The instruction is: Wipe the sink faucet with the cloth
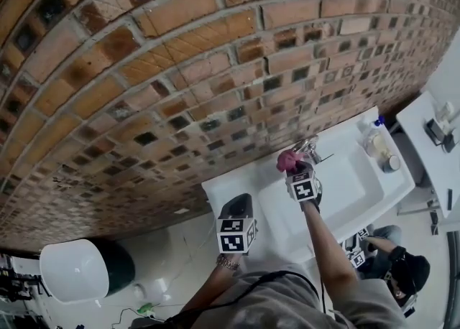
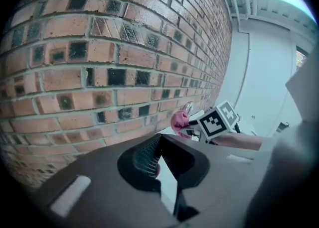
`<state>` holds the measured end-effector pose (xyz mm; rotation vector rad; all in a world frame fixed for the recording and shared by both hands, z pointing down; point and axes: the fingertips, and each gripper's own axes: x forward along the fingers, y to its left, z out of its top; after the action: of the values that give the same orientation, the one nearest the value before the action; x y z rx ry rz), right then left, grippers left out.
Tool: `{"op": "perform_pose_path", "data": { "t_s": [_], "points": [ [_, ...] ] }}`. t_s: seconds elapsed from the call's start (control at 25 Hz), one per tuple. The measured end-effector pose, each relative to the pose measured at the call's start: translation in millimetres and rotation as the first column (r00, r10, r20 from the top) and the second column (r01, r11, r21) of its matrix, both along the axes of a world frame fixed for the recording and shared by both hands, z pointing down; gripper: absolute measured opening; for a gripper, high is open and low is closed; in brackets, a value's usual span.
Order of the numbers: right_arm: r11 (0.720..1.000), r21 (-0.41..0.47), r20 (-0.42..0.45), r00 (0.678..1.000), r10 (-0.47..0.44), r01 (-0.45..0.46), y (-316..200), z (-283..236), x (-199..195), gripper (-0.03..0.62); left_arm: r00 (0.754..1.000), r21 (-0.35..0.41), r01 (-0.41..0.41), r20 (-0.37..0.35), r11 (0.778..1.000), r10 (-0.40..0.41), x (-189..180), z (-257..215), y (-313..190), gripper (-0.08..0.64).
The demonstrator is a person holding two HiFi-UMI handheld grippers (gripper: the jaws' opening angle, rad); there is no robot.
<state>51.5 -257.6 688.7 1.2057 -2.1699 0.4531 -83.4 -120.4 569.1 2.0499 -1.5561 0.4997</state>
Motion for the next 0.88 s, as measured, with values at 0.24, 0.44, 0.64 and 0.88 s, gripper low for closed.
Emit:
{"op": "perform_pose_path", "data": {
  "t_s": [0.24,0.44,0.64,0.88],
  "points": [
    [0.997,0.058,-0.203,0.978,-0.038,0.050,-20.6,2.7,29.7,0.060,1.000,-0.032,0.030,0.009,0.999,-0.029,-12.5,12.8,3.8,0.014],
    [0.988,0.148,-0.262,0.965,0.007,0.034,-50.9,-12.7,51.5,0.046,0.999,-0.041,0.039,0.008,0.998,-0.039,-13.7,17.0,0.3,0.014],
    [0.982,0.155,-0.013,0.994,0.112,-0.109,-67.9,-32.2,66.1,0.043,1.000,-0.055,0.027,0.010,0.998,-0.026,-7.5,23.1,2.7,0.014],
    [0.891,-0.175,0.443,0.775,0.450,-0.418,-66.1,6.6,98.4,0.043,1.000,-0.062,0.022,0.013,0.998,-0.022,-6.4,24.3,2.8,0.014]
  ]
}}
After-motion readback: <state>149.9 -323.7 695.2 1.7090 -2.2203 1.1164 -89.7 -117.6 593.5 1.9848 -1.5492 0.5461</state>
